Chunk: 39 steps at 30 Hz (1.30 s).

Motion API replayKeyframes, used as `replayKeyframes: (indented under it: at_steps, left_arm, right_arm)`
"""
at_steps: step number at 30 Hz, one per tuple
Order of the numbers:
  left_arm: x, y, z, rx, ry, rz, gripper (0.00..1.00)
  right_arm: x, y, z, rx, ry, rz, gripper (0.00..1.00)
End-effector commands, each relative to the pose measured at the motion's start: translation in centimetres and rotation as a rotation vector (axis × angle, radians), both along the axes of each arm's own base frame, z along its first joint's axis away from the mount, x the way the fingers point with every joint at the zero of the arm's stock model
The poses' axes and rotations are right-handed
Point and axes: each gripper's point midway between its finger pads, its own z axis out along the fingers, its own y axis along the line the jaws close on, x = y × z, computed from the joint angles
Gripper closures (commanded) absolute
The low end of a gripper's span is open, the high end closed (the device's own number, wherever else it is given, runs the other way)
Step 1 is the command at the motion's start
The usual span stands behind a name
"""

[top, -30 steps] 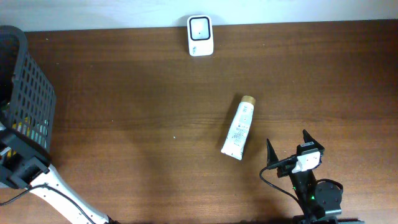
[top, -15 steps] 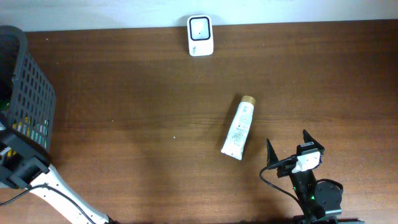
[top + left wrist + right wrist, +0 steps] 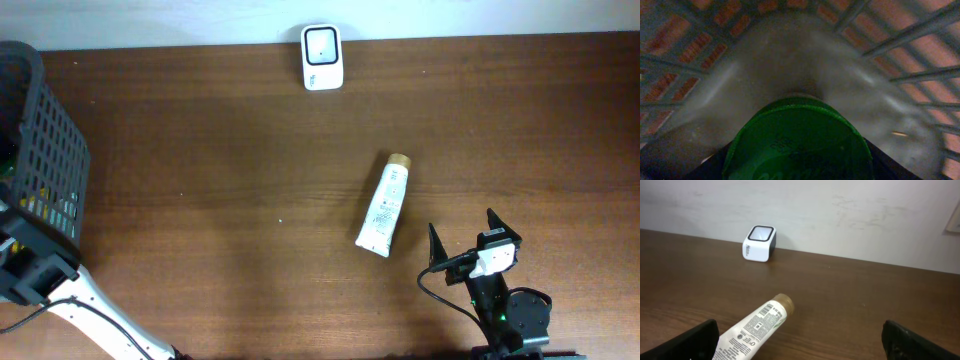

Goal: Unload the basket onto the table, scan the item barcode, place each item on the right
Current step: 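Reach the left gripper into the basket and grasp the green-lid jar, then carry the green-lid jar and set it left of the tube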

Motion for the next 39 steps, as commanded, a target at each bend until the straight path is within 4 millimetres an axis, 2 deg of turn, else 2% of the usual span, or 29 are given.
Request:
replayKeyframes:
  at_steps: [1,4,12,15,20,22,24,26,29,32,33,36,39]
  left_arm:
    - [0.6,-1.4,10.7,0.071,-0.204,-0.055,0.48]
    - [0.4,-2.6,14.8,0.091,-0.283,-0.077,0.48]
    - [-1.6,-5.1,23.5,0.146,-0.434,-0.047,0.49]
    - [-2.2,-7.0,26.9,0.138,-0.516,-0.072,0.49]
    - [-3.5,-12.8,32.7,0.116,-0.643,-0.194,0.5]
    - [-3.9,-16.2,35.3,0.098,-0.705,-0.277,0.49]
    - [-4.5,-19.1,36.8,0.086,-0.732,-0.332,0.49]
    - [-5.0,-21.7,37.4,0.068,-0.731,-0.373,0.48]
    - [-5.1,-25.7,36.9,0.008,-0.702,-0.44,0.46]
    - [-5.1,-30.4,35.2,-0.088,-0.63,-0.525,0.45]
    - [-5.1,-32.6,34.3,-0.11,-0.592,-0.59,0.44]
    - [-5.4,-36.8,32.9,-0.133,-0.521,-0.723,0.44]
    - [-5.9,-40.2,31.5,-0.123,-0.443,-0.801,0.44]
  right_arm:
    - [0.0,0.0,-0.2,-0.003,-0.002,0.001,0.02]
    - [0.0,0.0,-0.2,-0.003,-0.002,0.001,0.02]
    - [0.0,0.0,-0.2,-0.003,-0.002,0.001,0.02]
    - [0.0,0.0,-0.2,-0.003,-0.002,0.001,0.02]
    - [0.0,0.0,-0.2,-0.003,-0.002,0.001,0.02]
    - [0.0,0.0,-0.2,-0.003,-0.002,0.001,0.02]
    - [0.0,0.0,-0.2,-0.003,-0.002,0.001,0.02]
    - [0.0,0.0,-0.2,-0.003,-0.002,0.001,0.02]
    - [0.0,0.0,-0.2,-0.003,-0.002,0.001,0.02]
    - [0.0,0.0,-0.2,-0.003,-0.002,0.001,0.02]
    - [0.0,0.0,-0.2,-0.003,-0.002,0.001,0.02]
    - [0.0,0.0,-0.2,-0.003,-0.002,0.001,0.02]
    - [0.0,0.0,-0.2,-0.003,-0.002,0.001,0.02]
